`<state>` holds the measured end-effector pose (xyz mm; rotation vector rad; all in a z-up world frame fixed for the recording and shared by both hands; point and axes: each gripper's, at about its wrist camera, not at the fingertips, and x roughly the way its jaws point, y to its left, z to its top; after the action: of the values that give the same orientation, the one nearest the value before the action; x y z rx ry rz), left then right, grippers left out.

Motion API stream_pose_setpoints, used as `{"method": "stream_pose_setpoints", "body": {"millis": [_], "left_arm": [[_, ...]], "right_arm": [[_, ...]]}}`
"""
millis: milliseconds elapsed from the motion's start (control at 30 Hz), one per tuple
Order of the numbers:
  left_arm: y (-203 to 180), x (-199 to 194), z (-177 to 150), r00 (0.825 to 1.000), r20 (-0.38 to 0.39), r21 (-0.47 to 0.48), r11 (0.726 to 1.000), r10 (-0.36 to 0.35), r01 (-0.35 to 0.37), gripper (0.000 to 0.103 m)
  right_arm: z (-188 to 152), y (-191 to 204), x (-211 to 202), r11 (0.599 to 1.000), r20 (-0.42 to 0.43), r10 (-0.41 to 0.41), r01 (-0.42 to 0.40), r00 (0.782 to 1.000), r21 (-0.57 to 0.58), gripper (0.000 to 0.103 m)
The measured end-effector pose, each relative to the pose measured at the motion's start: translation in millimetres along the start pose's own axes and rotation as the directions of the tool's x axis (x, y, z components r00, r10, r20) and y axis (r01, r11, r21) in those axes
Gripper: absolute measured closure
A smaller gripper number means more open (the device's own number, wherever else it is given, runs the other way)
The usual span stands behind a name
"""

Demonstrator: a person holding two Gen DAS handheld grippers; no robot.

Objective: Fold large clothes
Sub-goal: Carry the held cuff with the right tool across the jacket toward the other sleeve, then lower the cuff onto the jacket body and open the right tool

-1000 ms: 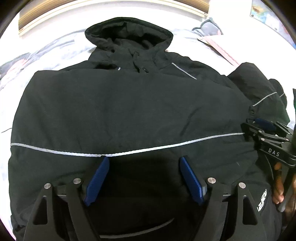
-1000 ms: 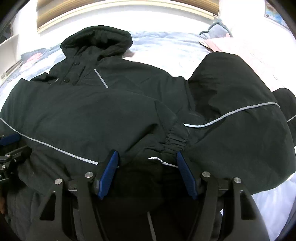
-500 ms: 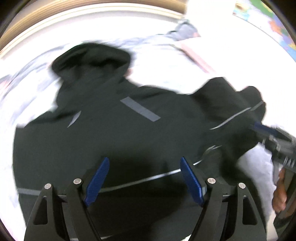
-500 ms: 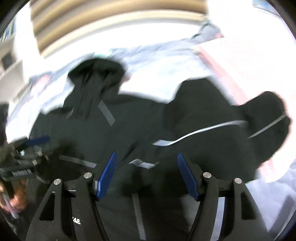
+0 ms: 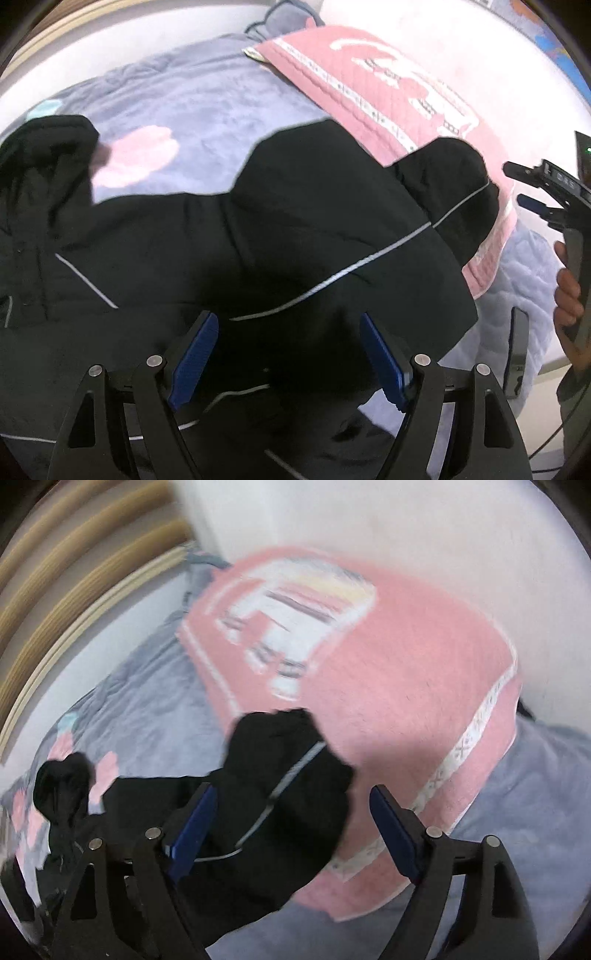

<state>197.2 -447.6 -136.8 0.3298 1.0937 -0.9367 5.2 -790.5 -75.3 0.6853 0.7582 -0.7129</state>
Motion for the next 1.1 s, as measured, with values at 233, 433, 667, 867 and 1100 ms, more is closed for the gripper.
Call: {"method": "stream_pose_setpoints", "body": {"millis": [233,433,667,867,1100], "left_arm": [[1,6,2,0.998,-0.019,-0.023,0.998,0.061,-0.062,0.023],[9,-5,9,0.994,0.016,-0.038,0.994,0.104,-0.103,0.023],[2,6,15,0.995,0.022,-0.038,0.995,0.098,-0.097,0.023],[4,75,1,0.962,-0.148,0.046,0.973,0.229,-0.224,0.023],[14,15,0,0.992,-0.044,-0.028,0.993,0.116,-0.117,0.023]], "right_arm": [[-10,6,53,0.999,-0.110,0.039,-0.041,0.993,-0.018,0.047],[-8,27,11,0.989,-0.042,0.119,-0.122,0.992,-0.080,0.079],[10,-10,-36,0.998,0.079,0.056,-0.054,0.995,-0.036,0.082],[-1,-29,8,0.997,-0.036,0.072,-0.072,0.997,-0.003,0.082],[-6,-6,0,0.991,-0.023,0.098,-0.099,0.995,-0.092,0.082]]}}
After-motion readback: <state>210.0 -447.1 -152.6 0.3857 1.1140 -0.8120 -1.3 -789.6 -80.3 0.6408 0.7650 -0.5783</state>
